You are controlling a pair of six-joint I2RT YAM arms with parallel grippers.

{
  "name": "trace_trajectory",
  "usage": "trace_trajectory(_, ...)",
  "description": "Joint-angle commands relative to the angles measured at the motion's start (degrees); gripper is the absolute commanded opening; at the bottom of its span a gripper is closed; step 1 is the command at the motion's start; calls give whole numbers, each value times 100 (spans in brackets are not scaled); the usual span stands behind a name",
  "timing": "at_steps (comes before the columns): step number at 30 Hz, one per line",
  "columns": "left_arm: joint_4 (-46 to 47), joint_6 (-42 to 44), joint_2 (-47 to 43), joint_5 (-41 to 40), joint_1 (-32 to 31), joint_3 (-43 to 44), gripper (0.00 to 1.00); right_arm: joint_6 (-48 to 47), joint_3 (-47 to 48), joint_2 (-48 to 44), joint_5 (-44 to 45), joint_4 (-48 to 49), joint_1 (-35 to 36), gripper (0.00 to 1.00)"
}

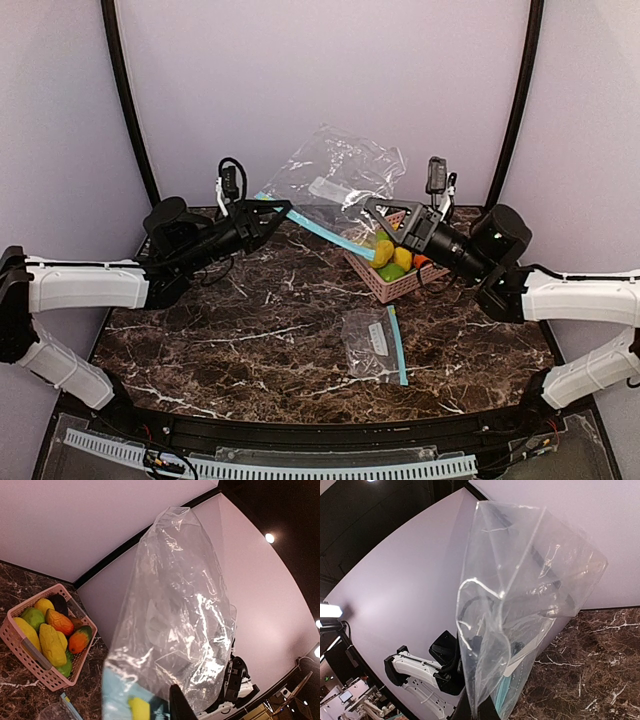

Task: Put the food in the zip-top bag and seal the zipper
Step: Pass from the right arm to the left, then pass from the left arm to the right

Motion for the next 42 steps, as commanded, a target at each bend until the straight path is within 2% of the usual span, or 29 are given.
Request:
trace_trajectory(1,281,39,-35,-56,-23,86,7,40,-179,-152,125,197,49,0)
trace_trajectory(2,250,71,-47,-71,-25,73,2,49,-209,-165,146,172,49,0)
trace_trajectory(6,48,268,-141,-30,-27,56,1,65,-348,-222,241,17,49,2)
trace_trajectory(9,-377,520,-214,209,-14,101,1,-37,-418,-407,408,-378,49,27)
trace_trajectory(12,-1015,751,-396,407,12,201,1,-294,-421,-728,707,-1195,27,60)
trace_trajectory(15,-1961,718,-614,553,118,186,1,-753,-279,-1182,1246,-2350,5,83)
trace_trajectory(17,-2541,631,-818,791,227,192,1,-1157,-7,-1421,1661,-3348,-27,92)
trace_trajectory(21,-3584,265,-1045,1424,377,248,1,-1809,712,-1593,2316,-5007,-97,98)
trace_trajectory(27,-3535,-1436,-1481,2050,395,-151,1,-2378,1352,-1486,2122,-6143,-151,99)
trace_trajectory(32,-4612,-1486,-1776,2209,395,55,1,-2839,1950,-1007,1103,-6561,-162,99)
trace_trajectory(36,-4730,-1811,-1949,2422,395,-68,1,-2983,2395,-591,235,-6789,-162,99)
trace_trajectory(42,-4885,-2043,-2220,2658,392,-200,1,-3014,2579,-107,-1034,-6572,-153,99)
